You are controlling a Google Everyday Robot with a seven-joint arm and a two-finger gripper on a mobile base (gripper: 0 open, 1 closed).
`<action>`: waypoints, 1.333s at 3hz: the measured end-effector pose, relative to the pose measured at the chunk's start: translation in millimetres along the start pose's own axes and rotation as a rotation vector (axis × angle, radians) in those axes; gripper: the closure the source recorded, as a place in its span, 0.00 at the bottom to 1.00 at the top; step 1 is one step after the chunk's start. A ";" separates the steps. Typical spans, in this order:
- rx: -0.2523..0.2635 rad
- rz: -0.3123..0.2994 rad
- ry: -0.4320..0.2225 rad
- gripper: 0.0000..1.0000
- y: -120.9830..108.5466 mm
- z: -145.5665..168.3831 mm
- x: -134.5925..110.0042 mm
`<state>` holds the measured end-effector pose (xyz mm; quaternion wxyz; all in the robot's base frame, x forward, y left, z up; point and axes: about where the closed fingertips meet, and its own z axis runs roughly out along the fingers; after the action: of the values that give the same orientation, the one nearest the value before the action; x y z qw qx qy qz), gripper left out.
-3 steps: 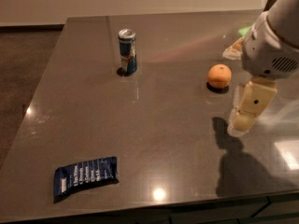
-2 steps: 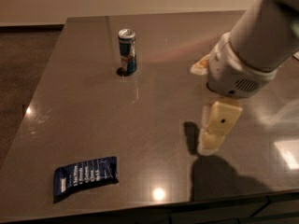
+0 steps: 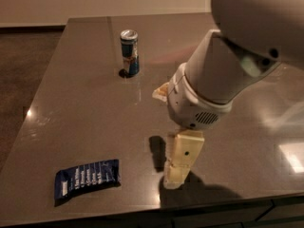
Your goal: Pick rxbar blueberry
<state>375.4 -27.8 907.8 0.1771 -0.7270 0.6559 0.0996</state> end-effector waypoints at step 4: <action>-0.112 -0.145 0.004 0.00 22.0 104.5 -82.8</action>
Offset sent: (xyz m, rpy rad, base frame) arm -0.0255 0.1042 -0.0659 0.0013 0.0324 0.1636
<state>352.8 87.2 840.5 0.1416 -0.7816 0.5952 0.1215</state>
